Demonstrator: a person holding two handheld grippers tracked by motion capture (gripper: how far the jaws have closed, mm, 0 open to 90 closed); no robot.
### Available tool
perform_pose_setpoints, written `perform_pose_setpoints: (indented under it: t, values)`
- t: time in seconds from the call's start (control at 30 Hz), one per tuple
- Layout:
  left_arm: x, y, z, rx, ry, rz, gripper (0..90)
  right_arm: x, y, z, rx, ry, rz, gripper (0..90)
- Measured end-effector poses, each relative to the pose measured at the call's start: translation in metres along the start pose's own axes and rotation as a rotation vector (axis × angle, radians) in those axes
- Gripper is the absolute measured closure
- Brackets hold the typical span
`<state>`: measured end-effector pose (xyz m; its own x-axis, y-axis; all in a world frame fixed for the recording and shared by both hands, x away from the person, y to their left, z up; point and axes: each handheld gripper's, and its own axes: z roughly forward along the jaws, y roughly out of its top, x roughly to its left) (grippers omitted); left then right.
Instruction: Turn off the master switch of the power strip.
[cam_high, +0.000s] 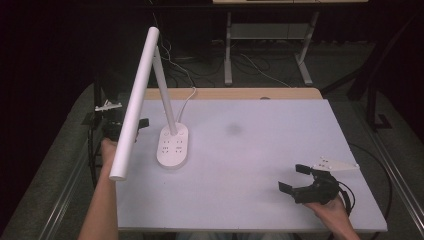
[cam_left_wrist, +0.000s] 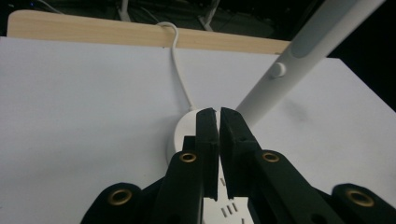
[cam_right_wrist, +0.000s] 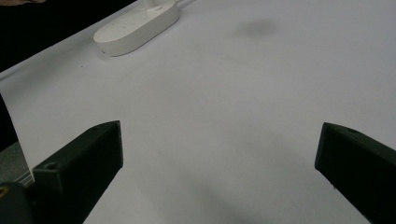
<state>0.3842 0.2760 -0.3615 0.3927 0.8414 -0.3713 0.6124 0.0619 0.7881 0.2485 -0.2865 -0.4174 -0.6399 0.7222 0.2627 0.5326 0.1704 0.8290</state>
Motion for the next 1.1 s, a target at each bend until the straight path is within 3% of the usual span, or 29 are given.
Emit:
perform_pose_setpoints:
  t: [0.2, 0.33, 0.43, 0.57, 0.63, 0.67, 0.73, 1.1]
  values:
    - [-0.006, -0.009, -0.016, -0.035, -0.056, 0.016, 72.7, 0.001, 0.000, 0.000, -0.001, 0.001, -0.002, 0.3]
    - [-0.012, -0.017, -0.025, -0.054, -0.092, 0.023, 53.1, 0.001, 0.000, -0.001, -0.004, 0.000, -0.002, 0.3]
    - [-0.017, -0.023, -0.031, -0.044, -0.110, 0.046, 45.8, 0.001, 0.000, -0.001, -0.004, 0.000, 0.000, 0.3]
    - [-0.020, -0.035, -0.035, -0.048, -0.148, 0.039, 21.9, 0.001, 0.000, -0.001, -0.005, 0.000, 0.001, 0.3]
    - [-0.023, -0.042, -0.036, -0.039, -0.159, 0.060, 13.2, 0.001, 0.000, -0.001, -0.006, -0.001, 0.001, 0.3]
    - [-0.025, -0.045, -0.037, -0.032, -0.157, 0.075, 13.2, 0.001, 0.000, -0.001, -0.007, -0.001, 0.002, 0.3]
    - [-0.030, -0.051, -0.038, -0.024, -0.156, 0.097, 2.4, 0.001, 0.000, -0.001, -0.008, -0.001, 0.001, 0.3]
    - [-0.065, -0.089, -0.045, -0.021, -0.171, 0.188, 0.0, 0.002, 0.001, -0.002, -0.012, -0.003, -0.003, 0.3]
